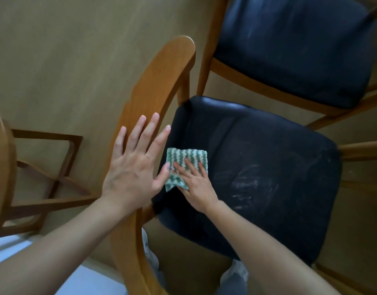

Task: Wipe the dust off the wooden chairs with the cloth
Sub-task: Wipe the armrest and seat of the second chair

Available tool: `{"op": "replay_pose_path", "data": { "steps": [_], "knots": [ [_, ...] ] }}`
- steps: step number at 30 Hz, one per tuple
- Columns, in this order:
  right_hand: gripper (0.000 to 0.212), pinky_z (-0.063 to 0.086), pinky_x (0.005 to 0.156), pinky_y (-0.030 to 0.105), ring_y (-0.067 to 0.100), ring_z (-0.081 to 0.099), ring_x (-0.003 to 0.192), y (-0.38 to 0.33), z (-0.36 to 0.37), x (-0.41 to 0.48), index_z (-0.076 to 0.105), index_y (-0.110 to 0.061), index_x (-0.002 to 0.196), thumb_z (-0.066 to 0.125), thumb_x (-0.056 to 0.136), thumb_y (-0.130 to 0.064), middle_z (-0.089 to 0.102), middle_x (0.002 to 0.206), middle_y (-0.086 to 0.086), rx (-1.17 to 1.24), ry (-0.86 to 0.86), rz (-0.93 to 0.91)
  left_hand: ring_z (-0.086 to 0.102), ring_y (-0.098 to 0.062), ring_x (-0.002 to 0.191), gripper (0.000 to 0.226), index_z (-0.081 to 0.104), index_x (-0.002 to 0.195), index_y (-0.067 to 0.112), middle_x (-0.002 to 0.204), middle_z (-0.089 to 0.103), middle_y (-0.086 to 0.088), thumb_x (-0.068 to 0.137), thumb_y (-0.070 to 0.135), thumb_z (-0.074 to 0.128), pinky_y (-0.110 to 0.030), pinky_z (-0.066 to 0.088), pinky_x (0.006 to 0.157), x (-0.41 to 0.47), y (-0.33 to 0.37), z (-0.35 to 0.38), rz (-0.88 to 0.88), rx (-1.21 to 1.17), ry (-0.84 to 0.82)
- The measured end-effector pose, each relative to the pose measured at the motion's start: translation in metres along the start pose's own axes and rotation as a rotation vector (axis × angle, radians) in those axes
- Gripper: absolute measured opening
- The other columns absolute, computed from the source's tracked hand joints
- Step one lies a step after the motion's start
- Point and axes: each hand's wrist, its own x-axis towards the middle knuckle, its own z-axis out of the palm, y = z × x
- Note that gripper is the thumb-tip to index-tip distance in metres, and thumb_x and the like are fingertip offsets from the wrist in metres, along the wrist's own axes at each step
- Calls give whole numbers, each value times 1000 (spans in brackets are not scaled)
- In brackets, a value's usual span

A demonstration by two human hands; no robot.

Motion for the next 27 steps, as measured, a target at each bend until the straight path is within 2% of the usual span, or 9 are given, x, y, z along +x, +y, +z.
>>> {"op": "replay_pose_path", "data": {
  "steps": [3, 7, 11, 13, 15, 17, 20, 23, 27],
  "knots": [
    [48, 5, 112, 39, 19, 34, 137, -17, 22, -53, 54, -31, 130, 34, 88, -42, 44, 144, -11, -52, -139, -64, 15, -26, 144, 67, 27, 147, 19, 156, 19, -8, 87, 48, 33, -50, 15, 114, -1, 0, -1, -7, -5, -10],
    [48, 1, 114, 37, 11, 20, 140, -18, 37, -113, 59, -32, 125, 32, 89, -46, 44, 142, -16, -41, -350, -144, 13, -26, 144, 68, 25, 148, 20, 157, 17, -8, 87, 48, 30, -49, 12, 114, 0, 0, -3, -13, -6, -30],
    [43, 21, 104, 26, -1, 56, 113, 0, 35, -159, 71, -39, 98, 32, 87, -52, 67, 104, -27, -121, -430, -141, 10, -26, 145, 68, 22, 149, 20, 157, 14, -7, 87, 48, 31, -48, 9, 115, -1, 1, -3, -17, -5, -46],
    [42, 21, 99, 22, -4, 58, 105, -1, 28, -172, 71, -39, 100, 32, 89, -50, 67, 101, -27, -147, -351, -106, 9, -25, 145, 68, 21, 149, 20, 157, 14, -7, 87, 48, 32, -48, 8, 115, 0, 0, -4, -18, -14, -45],
    [41, 18, 99, 19, 0, 52, 109, -5, 21, -175, 65, -32, 113, 31, 96, -46, 64, 114, -18, -13, -238, -6, 9, -25, 145, 68, 21, 149, 20, 157, 14, -7, 87, 48, 32, -48, 8, 115, 0, 1, -3, -16, -22, -42],
    [46, 32, 91, 20, 2, 52, 94, -9, 3, -161, 64, -21, 106, 34, 96, -54, 64, 104, -6, 406, -225, 307, 10, -25, 145, 69, 22, 149, 20, 157, 14, -7, 87, 48, 31, -49, 9, 115, -1, 1, -3, -20, -28, -39],
    [36, 54, 66, 25, 10, 65, 72, 6, -49, -115, 61, -9, 91, 45, 91, -41, 67, 81, 2, 1173, 181, 642, 11, -25, 145, 69, 23, 149, 19, 157, 16, -7, 87, 48, 31, -50, 11, 115, 0, 1, -3, -18, -33, -31],
    [18, 54, 60, 17, 4, 65, 66, 45, -120, -54, 55, -12, 92, 41, 100, -19, 65, 79, -4, 1184, 549, 693, 12, -25, 145, 68, 25, 148, 19, 156, 17, -7, 87, 48, 32, -49, 12, 115, 2, 1, -2, -20, -35, -24],
    [16, 51, 72, 14, 7, 61, 84, 96, -198, 15, 50, -13, 108, 40, 102, -23, 59, 96, -3, 1037, 841, 585, 15, -25, 144, 67, 27, 147, 18, 156, 19, -7, 87, 47, 33, -49, 12, 114, -1, 1, -3, -18, -40, -1]
  ]
}}
